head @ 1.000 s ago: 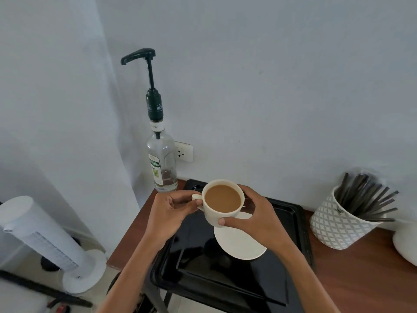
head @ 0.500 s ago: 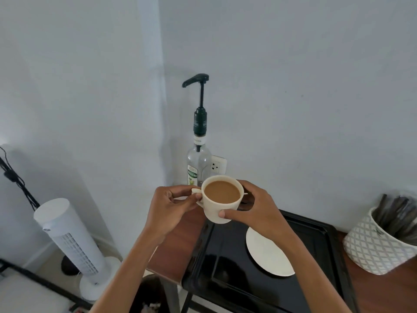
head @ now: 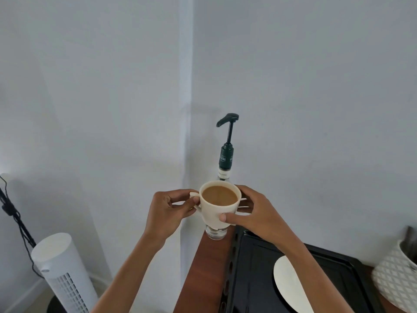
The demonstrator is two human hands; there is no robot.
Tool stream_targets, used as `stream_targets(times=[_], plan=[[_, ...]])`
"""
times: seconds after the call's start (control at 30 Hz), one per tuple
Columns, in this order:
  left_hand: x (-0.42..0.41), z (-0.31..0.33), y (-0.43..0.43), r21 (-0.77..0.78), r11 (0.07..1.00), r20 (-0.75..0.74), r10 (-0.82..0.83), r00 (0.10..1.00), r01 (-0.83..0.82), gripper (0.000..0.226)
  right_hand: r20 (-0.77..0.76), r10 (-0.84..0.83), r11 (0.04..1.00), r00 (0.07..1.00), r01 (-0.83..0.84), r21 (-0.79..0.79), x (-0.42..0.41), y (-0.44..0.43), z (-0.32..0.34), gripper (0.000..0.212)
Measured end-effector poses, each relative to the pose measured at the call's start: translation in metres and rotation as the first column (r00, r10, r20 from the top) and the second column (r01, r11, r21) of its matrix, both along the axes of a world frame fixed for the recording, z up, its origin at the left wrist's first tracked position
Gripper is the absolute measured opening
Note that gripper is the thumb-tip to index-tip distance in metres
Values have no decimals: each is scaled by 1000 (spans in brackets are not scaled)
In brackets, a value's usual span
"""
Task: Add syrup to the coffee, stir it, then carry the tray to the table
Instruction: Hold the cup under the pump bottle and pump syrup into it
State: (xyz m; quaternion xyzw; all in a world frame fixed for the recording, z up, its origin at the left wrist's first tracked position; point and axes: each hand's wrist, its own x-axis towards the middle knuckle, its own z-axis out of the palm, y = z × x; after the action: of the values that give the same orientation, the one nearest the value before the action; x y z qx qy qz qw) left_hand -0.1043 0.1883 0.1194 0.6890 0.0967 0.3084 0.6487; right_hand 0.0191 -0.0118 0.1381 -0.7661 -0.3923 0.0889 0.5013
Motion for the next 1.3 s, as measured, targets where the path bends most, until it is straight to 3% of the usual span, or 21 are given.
stream_targets(times=[0.23,0.33,0.4,0.53,0.67,0.8,0.93,1.07,1.17,1.3], plan=[[9,11,22,-32,999,30,-16,999,17,23,17,60,993,998,-58,-98,15,6,32,71],[15,13,31,-24,1000,33,-12,999,12,20,29,-57,998,998,56,40,32,0,73,43],[18,14,36,-31,999,31,-9,999,10,16,119,-170,978,978,153,140,44,2,103,23],[24,17,42,-26,999,45,-18,999,19,18,347,-236,972,908,215,97,64,28,145,28],[30,25,46,-43,998,74,-30,997,33,22,410,-214,974,886,228,17,76,59,161,28],[34,35,52,-41,998,82,-42,996,45,16,342,-163,979,925,195,-60,83,86,168,43],[38,43,56,-23,998,75,-62,995,64,14,138,-91,977,986,116,-180,87,109,182,62],[40,50,59,-10,997,83,-71,994,72,15,60,-44,919,997,64,-390,88,126,190,77],[41,53,62,-22,997,94,-77,993,79,14,58,-32,871,998,56,-488,90,133,190,75],[43,57,63,-28,997,92,-70,993,72,14,55,-37,867,998,59,-495,97,133,186,63]])
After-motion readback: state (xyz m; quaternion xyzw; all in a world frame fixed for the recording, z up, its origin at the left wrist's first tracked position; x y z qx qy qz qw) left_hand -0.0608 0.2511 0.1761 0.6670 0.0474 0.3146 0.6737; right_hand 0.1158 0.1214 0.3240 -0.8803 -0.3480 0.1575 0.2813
